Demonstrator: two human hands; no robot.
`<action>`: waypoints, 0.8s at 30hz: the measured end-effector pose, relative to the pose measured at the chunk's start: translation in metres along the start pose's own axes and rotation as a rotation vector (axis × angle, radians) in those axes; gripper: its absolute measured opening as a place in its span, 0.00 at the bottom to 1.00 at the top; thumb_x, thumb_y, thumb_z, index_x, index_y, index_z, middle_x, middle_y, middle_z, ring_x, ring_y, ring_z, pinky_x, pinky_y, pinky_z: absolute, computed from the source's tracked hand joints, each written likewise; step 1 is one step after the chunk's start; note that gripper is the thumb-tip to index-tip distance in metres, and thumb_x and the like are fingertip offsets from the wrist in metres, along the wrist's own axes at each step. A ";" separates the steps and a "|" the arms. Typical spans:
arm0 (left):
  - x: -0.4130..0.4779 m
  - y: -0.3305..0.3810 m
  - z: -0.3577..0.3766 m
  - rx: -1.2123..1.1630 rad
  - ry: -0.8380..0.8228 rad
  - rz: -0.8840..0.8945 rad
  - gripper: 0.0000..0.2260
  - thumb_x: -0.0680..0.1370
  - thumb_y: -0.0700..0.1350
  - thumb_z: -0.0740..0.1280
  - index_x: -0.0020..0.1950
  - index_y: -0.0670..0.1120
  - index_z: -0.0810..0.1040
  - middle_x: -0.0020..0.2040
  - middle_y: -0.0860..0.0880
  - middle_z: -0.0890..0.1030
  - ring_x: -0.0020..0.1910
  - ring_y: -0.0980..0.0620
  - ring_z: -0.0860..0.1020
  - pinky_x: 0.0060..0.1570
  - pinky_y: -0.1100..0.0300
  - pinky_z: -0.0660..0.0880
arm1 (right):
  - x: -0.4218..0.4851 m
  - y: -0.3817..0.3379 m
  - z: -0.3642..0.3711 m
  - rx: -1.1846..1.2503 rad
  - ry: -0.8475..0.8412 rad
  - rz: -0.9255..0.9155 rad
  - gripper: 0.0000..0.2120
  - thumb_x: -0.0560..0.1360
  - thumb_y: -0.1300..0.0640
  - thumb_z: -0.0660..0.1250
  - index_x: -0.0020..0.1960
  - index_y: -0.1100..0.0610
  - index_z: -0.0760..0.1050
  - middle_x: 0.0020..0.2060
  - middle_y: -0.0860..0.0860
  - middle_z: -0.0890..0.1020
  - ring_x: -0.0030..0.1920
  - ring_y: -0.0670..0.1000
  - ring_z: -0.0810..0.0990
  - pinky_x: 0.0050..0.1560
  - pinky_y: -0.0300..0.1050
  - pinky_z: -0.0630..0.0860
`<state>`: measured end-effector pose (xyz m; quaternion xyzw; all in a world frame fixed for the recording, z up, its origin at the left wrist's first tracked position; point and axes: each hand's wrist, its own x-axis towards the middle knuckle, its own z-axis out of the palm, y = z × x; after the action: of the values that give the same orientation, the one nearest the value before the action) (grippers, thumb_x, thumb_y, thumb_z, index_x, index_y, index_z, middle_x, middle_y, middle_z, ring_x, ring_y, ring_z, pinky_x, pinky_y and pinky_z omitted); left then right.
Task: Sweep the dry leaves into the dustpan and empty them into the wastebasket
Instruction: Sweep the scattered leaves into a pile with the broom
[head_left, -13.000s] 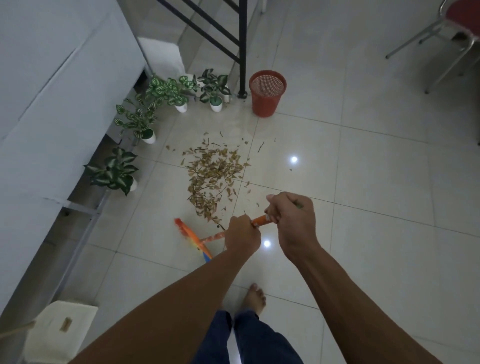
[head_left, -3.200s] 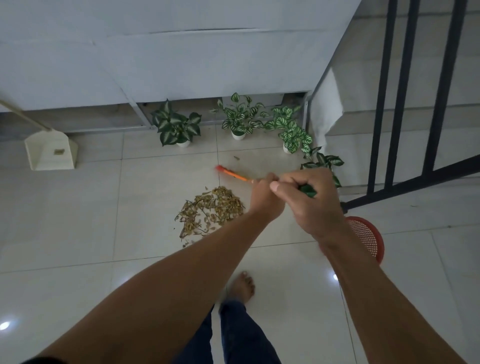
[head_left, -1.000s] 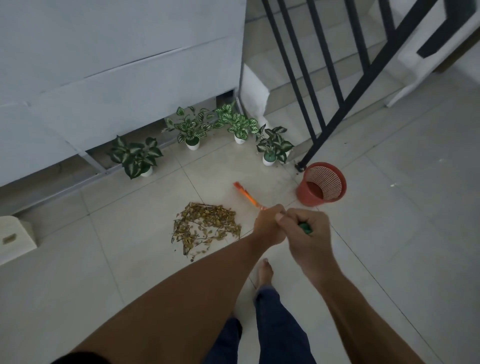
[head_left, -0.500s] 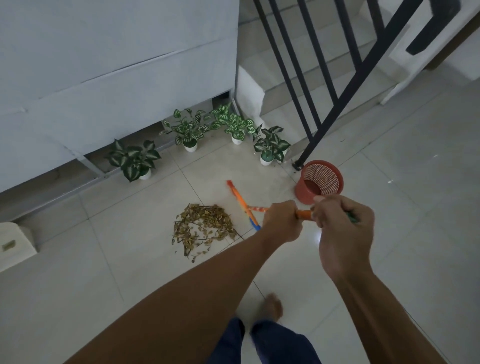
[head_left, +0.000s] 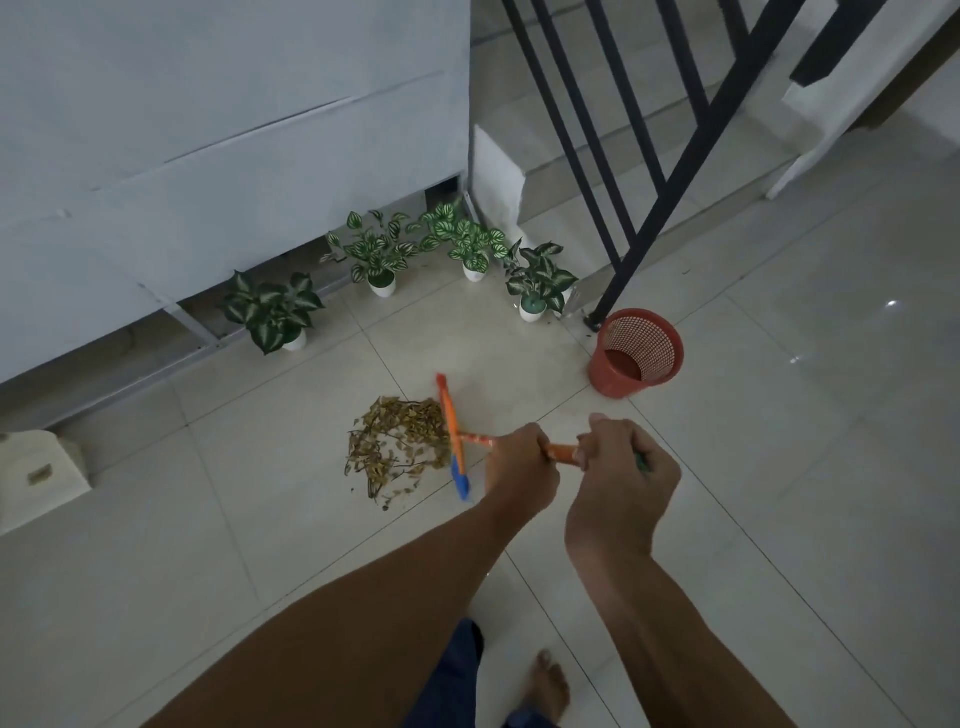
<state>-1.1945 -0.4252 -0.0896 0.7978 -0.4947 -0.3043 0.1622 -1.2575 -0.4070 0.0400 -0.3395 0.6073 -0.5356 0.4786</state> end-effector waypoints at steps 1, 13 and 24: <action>-0.006 0.010 0.000 0.010 0.034 0.002 0.04 0.76 0.42 0.65 0.43 0.50 0.73 0.38 0.54 0.76 0.32 0.58 0.71 0.30 0.69 0.60 | 0.003 -0.006 -0.007 0.020 0.029 0.004 0.14 0.74 0.69 0.63 0.31 0.71 0.65 0.26 0.57 0.63 0.29 0.51 0.64 0.30 0.31 0.70; -0.036 0.055 0.041 0.077 -0.176 0.131 0.06 0.76 0.47 0.65 0.39 0.51 0.72 0.36 0.52 0.79 0.41 0.49 0.81 0.42 0.52 0.78 | -0.007 -0.004 -0.081 -0.060 -0.002 -0.107 0.16 0.74 0.70 0.63 0.28 0.69 0.66 0.22 0.53 0.64 0.25 0.45 0.65 0.28 0.29 0.67; -0.062 0.035 0.038 0.140 -0.086 0.076 0.06 0.79 0.44 0.61 0.43 0.47 0.74 0.38 0.50 0.75 0.37 0.50 0.73 0.35 0.59 0.65 | -0.016 0.001 -0.095 0.061 -0.060 -0.002 0.14 0.74 0.72 0.61 0.31 0.75 0.63 0.27 0.59 0.63 0.29 0.51 0.61 0.29 0.28 0.68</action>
<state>-1.2630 -0.3844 -0.0785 0.7741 -0.5511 -0.2966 0.0957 -1.3423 -0.3614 0.0392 -0.3413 0.5758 -0.5440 0.5060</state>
